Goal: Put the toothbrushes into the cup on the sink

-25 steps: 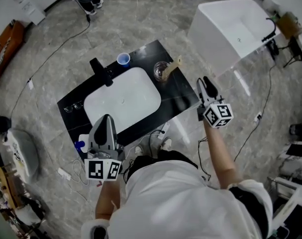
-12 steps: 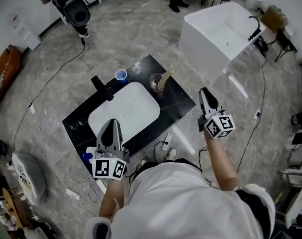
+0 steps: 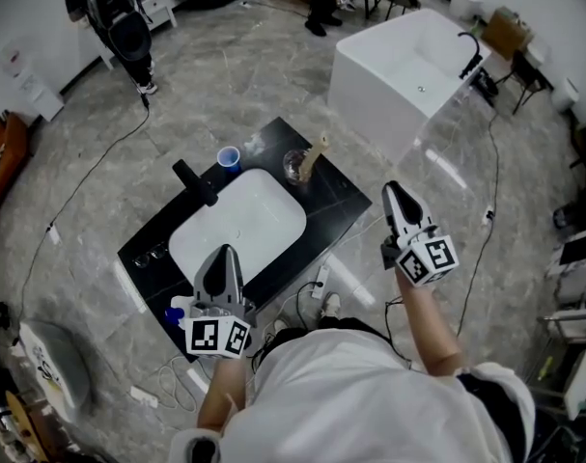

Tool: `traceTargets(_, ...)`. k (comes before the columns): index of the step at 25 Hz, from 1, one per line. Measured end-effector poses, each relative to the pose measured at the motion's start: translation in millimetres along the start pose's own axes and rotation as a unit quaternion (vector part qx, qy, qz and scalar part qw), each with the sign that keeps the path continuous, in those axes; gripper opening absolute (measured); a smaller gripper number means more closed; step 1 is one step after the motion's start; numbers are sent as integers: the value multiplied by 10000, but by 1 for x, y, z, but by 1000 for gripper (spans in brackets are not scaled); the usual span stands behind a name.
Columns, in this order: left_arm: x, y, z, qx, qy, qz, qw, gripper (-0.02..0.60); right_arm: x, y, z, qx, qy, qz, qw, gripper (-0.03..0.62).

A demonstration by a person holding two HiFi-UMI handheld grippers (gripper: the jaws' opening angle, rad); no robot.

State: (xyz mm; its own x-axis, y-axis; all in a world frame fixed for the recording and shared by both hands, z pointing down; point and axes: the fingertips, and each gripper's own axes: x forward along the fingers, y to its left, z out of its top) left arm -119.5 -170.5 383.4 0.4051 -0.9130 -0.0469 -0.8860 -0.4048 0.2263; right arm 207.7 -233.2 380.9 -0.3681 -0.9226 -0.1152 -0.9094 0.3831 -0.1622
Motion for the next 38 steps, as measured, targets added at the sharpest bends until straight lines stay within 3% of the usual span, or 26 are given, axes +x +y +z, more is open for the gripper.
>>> traceTargets(10, -11, -7, -17, -218, 79, -291, 9993, -2, -34, 59, 31, -450, -105, 273, 9986, 64)
traceTargets(18, -12, -16, -3, -22, -20, -456, 9990, -2, -47, 66, 33, -435, -191, 252, 9986, 64)
traceTargets(38, -25, -9, 2, 5, -103, -256, 9996, -2, -49, 65, 39, -502, -247, 308, 9980, 64)
